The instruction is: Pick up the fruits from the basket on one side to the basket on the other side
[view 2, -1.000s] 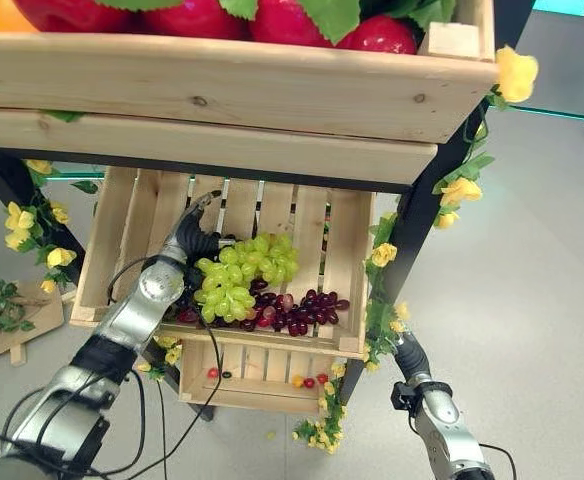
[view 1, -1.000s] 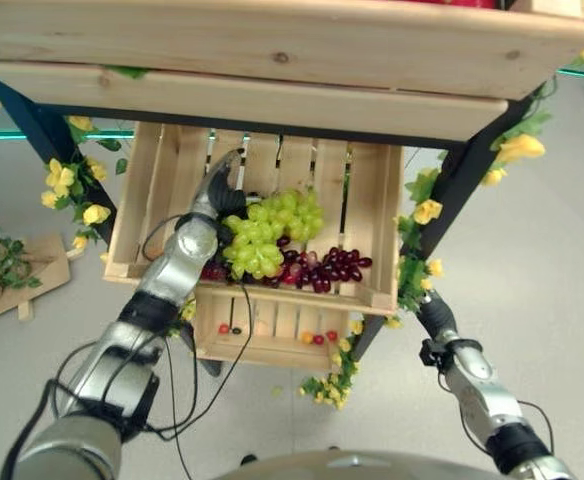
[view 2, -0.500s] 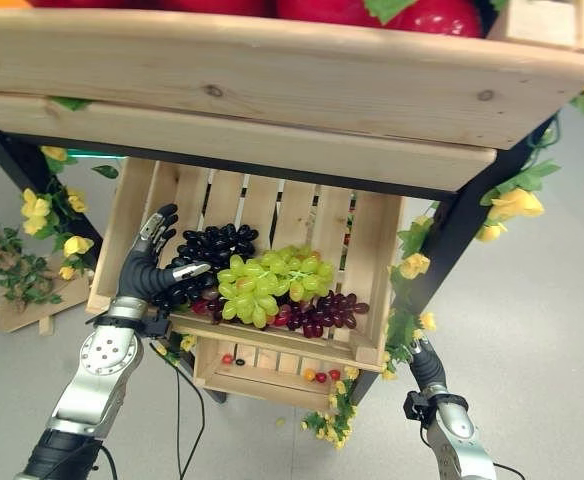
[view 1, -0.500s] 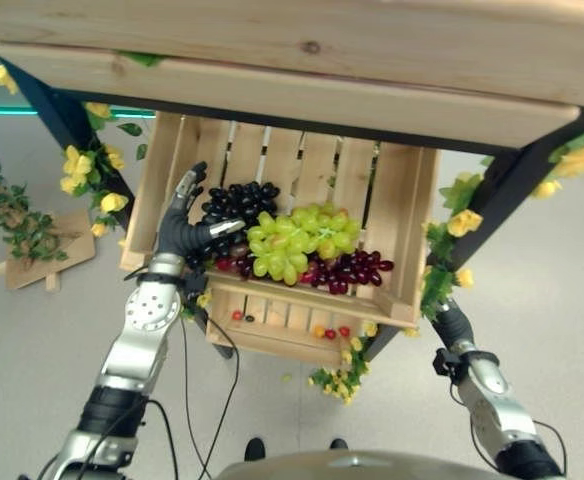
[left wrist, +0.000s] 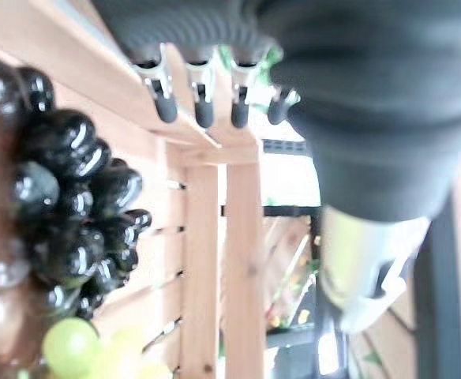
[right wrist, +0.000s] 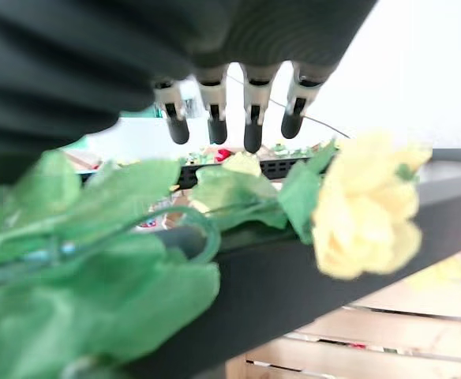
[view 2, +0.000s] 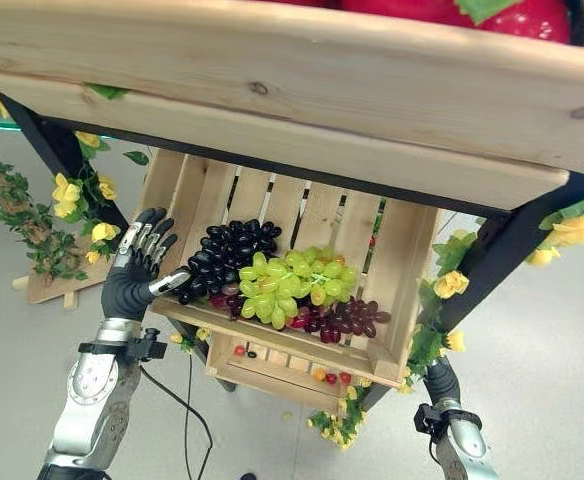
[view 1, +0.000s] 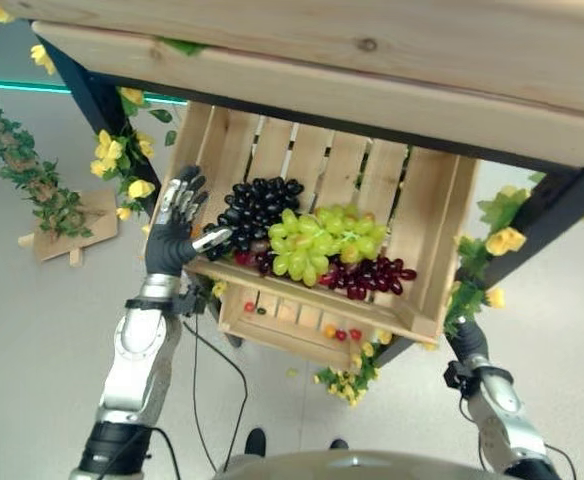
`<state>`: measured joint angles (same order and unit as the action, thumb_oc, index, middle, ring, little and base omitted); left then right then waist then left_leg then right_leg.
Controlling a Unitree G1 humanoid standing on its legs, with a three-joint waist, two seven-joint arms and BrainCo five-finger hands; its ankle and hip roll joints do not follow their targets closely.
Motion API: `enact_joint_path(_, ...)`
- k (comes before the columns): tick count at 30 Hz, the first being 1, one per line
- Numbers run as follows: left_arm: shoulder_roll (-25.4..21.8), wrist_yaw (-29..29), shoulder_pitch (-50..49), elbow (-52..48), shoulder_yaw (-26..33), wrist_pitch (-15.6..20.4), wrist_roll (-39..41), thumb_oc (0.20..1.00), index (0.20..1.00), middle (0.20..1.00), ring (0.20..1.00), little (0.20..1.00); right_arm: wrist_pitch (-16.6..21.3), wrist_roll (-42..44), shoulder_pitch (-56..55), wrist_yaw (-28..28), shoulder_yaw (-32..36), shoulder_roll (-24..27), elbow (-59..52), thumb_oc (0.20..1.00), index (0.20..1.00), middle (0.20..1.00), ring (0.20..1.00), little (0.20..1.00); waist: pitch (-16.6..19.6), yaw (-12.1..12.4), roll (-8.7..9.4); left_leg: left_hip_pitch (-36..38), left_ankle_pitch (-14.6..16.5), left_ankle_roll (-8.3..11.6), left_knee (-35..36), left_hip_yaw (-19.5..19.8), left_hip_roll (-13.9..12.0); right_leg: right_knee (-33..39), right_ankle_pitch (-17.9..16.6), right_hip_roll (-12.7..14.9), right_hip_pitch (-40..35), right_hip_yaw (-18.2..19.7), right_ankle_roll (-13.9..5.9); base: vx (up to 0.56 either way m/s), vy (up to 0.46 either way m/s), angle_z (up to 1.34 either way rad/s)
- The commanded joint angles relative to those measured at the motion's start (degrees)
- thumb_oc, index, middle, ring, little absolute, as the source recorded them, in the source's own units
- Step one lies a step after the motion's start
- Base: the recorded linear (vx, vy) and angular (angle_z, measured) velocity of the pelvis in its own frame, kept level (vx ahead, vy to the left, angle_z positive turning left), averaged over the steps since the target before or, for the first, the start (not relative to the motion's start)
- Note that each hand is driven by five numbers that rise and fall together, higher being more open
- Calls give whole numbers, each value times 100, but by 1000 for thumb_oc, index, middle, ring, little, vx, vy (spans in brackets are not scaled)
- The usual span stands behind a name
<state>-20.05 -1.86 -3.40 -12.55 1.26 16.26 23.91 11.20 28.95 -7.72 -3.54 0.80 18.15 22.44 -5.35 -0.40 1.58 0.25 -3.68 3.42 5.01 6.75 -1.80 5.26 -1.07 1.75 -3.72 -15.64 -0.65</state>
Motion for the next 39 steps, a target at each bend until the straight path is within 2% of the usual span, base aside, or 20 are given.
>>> enact_joint_path(1,-108,-331,-223,-213,395,356,509,1000,1000,1000,1000,1000,464,110,198,-257,64,-292,-500,1000,1000,1000,1000,1000,128,233,358,-24,531,-20,-295,122,46,-269,324,624,-74,-46,-633,0,-10,13)
enact_joint_path(8,-200,-610,-919,253,515,238,483,1000,1000,1000,1000,1000,591,224,129,-167,529,-311,-593,1000,1000,1000,1000,1000,118,431,350,-187,475,18,-374,384,113,-295,365,650,-106,-333,-617,0,-8,22)
enact_joint_path(15,-46,-600,-905,511,530,223,617,1000,1000,1000,1000,1000,691,261,69,-51,736,-352,-603,1000,1000,1000,1000,1000,79,649,371,-385,360,104,-393,796,188,-325,441,662,-161,-792,-583,-18,-25,34)
enact_joint_path(25,-130,-479,-861,879,414,208,277,1000,1000,1000,1000,1000,748,297,24,47,873,-328,-594,1000,1000,1000,1000,1000,38,837,303,-547,227,270,-407,1280,252,-434,643,618,-277,-1368,-482,-12,-29,30)
enact_joint_path(33,-188,-321,-743,1362,180,202,-39,1000,1000,1000,1000,1000,773,247,101,175,869,-301,-615,1000,1000,1000,1000,1000,59,803,248,-537,210,283,-404,1282,249,-438,667,598,-297,-1388,-469,-4,0,6)
enact_joint_path(39,-167,-114,-676,1770,34,197,-248,1000,1000,1000,1000,1000,838,93,225,380,871,-320,-606,1000,1000,1000,1000,1000,84,679,246,-469,263,215,-385,1108,215,-423,631,623,-254,-1192,-508,-1,8,-2)
